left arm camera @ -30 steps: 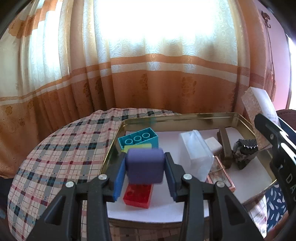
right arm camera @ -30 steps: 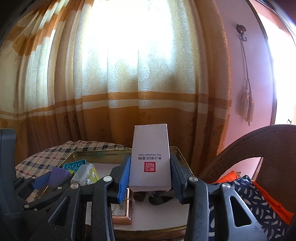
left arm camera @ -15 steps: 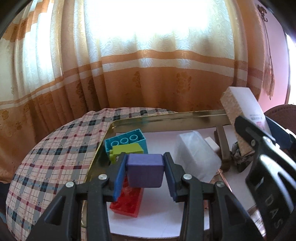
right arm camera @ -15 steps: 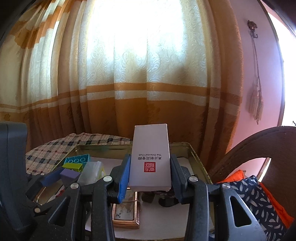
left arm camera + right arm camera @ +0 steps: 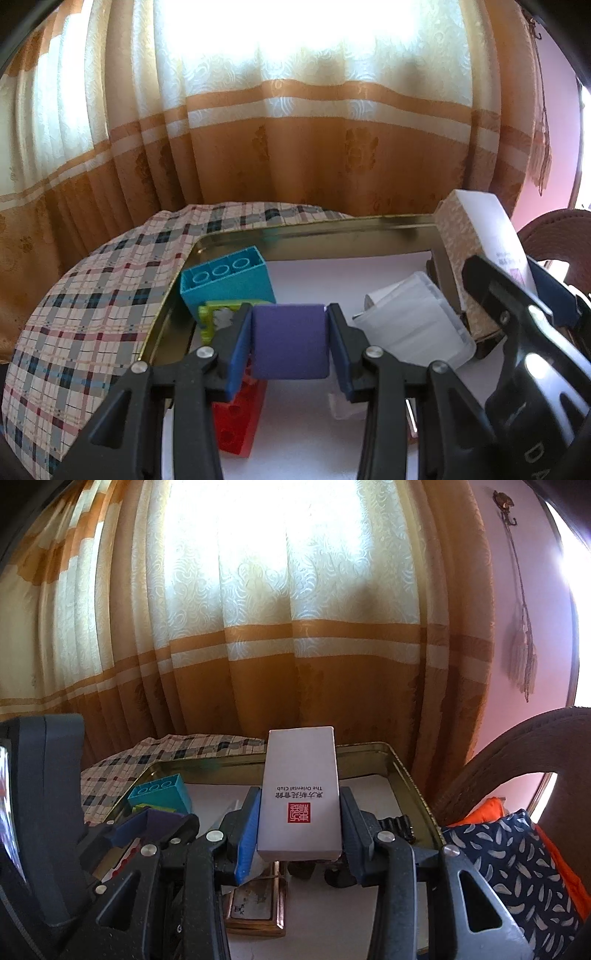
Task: Organize rigid objects
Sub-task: 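Lower the cube into the tray with the left tool while the right tool lowers the box, then open the left tool releasing the cube while the right tool releases the white box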
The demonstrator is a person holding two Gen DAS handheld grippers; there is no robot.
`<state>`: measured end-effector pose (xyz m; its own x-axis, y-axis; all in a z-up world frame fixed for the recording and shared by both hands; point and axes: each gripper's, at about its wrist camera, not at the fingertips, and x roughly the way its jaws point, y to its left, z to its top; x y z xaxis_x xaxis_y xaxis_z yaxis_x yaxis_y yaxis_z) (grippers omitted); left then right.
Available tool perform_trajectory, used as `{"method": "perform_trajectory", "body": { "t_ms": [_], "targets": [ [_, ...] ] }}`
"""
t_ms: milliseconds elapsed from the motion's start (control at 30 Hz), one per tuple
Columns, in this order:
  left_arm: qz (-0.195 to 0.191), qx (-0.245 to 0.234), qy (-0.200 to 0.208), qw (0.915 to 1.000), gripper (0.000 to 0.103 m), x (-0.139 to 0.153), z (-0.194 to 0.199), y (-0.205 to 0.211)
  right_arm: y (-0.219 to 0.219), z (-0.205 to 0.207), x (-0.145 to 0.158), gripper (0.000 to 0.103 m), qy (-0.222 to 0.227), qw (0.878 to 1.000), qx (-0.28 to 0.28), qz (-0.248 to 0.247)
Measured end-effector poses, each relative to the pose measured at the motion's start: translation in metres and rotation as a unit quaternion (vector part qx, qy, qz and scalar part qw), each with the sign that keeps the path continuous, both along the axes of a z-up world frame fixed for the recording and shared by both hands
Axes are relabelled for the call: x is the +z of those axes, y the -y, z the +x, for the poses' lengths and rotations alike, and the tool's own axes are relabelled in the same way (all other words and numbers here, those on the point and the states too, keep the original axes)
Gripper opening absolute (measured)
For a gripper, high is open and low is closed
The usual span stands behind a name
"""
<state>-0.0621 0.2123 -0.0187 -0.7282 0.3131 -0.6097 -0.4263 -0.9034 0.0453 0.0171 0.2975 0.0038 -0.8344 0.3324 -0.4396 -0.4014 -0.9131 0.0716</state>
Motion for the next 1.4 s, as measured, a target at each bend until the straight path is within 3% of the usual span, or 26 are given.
{"method": "perform_trajectory", "body": {
  "t_ms": [200,800,867,933,1000,1200,1400],
  "targets": [
    [-0.003,0.0,0.002,1.0,0.039,-0.001,-0.002,0.0,-0.01,-0.008,-0.005,0.044,0.021,0.999,0.004,-0.03],
    [-0.01,0.004,0.0,0.9999,0.039,-0.002,-0.001,0.0,-0.009,-0.012,-0.007,0.045,0.034,0.999,0.01,-0.031],
    [-0.023,0.015,-0.006,0.9996,0.046,-0.001,0.0,-0.001,-0.012,-0.013,-0.009,0.047,0.036,0.999,0.006,-0.037],
    [-0.042,0.054,-0.026,0.9973,0.082,0.0,0.004,0.001,-0.013,-0.011,-0.009,0.062,0.036,0.999,-0.012,-0.035],
    [-0.046,0.074,-0.035,0.9955,0.101,0.001,0.005,0.004,-0.011,-0.005,-0.008,0.077,0.024,0.999,-0.037,-0.027],
    [-0.025,0.062,-0.033,0.9972,0.103,0.004,0.006,0.012,0.011,0.018,0.003,0.089,-0.036,0.995,-0.089,0.031],
    [-0.021,0.057,-0.032,0.9976,0.103,0.003,0.007,0.012,0.0,0.02,0.003,0.09,-0.039,0.995,-0.092,0.008]
  ]
}}
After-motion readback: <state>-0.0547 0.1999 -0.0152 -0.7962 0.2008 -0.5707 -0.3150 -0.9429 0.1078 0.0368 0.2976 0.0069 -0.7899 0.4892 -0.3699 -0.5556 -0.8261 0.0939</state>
